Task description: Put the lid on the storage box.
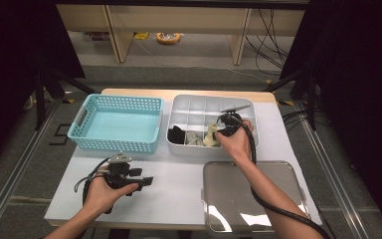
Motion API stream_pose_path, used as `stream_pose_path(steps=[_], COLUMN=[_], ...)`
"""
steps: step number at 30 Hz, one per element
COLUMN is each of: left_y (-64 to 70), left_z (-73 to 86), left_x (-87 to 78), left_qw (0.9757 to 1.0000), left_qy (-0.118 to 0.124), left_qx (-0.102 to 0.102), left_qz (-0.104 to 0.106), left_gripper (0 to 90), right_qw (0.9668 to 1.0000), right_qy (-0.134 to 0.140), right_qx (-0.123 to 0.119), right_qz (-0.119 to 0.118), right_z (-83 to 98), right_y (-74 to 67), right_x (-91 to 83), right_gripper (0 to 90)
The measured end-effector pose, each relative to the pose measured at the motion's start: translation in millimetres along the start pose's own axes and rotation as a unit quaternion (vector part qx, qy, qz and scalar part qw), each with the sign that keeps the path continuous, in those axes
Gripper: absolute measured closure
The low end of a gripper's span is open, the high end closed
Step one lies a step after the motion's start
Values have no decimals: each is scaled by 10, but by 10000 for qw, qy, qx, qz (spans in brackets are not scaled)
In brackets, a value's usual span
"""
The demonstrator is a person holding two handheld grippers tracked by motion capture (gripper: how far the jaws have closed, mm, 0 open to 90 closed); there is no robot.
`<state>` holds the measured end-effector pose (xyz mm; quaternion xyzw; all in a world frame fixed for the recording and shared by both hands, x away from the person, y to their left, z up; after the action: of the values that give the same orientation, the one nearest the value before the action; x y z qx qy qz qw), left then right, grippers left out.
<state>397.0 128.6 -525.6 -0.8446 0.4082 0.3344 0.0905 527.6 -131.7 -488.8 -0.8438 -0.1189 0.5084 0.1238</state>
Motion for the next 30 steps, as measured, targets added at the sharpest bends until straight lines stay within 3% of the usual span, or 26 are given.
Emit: stream_pose_path(steps=[2,4,7,10,18,20,30], left_y=[4,1,2,2,0,-1,6], left_z=[-9,-13,0,-4,-2,-2,-9], left_x=[8,10,3,5,1,1,9], left_qw=[10000,10000,10000,10000,10000,10000,10000], left_qy=[48,59,-12,16,-5,-6,31], left_qx=[-65,-63,13,-12,13,14,-43], left_qz=[-7,-34,18,8,8,6,-59], left_gripper=[376,376,376,376,376,376,377], right_qw=[9999,10000,9995,9998,9992,9988,9977], right_qy=[-17,-52,-78,-139,-322,-342,-508], right_qx=[-131,-58,-295,-100,-149,-254,-244], right_qz=[11,18,30,92,196,254,371], right_z=[-6,11,15,27,61,64,70], right_y=[22,-6,5,-15,-9,3,-13], right_x=[19,31,51,67,127,149,164], right_gripper=[744,744,744,744,744,745,743])
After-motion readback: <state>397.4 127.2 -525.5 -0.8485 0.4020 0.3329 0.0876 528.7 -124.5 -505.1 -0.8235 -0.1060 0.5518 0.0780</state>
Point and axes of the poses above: each handheld gripper's, and its own axes: x roughly forward along the jaws, z roughly out of its underside, y roughly to its right, the point moved 9 cm from there along x, roughly forward along the jaws, and after that the axes turned 13 degrees about x, right-handed, at the moved point
